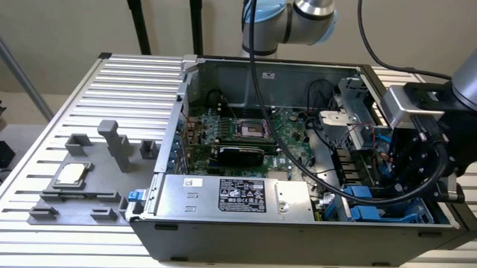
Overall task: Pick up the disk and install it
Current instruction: 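Insert the first disk wire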
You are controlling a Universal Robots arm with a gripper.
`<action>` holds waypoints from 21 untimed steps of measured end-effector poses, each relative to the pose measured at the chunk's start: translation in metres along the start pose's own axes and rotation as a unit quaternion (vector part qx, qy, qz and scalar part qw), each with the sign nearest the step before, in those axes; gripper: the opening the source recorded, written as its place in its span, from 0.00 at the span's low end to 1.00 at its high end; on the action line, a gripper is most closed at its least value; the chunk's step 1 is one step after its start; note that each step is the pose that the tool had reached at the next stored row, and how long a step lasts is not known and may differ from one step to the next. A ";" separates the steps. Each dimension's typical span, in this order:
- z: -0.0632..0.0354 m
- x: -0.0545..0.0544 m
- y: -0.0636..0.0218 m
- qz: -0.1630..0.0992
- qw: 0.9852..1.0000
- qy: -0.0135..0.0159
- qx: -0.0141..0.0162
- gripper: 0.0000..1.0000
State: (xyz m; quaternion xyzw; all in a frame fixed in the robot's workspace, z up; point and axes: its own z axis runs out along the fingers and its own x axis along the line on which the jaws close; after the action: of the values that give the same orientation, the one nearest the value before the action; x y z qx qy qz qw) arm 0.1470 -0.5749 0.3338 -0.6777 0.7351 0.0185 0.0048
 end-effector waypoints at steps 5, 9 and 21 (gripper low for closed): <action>0.0014 0.000 0.0000 0.002 1.000 0.000 0.000 0.17; 0.0014 0.000 0.0000 0.003 1.000 -0.001 0.000 0.18; -0.0404 0.000 0.0029 0.004 1.000 0.000 0.000 0.25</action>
State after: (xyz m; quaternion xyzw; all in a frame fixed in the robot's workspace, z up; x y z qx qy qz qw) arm 0.1448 -0.5757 0.3743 -0.6750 0.7376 0.0188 0.0049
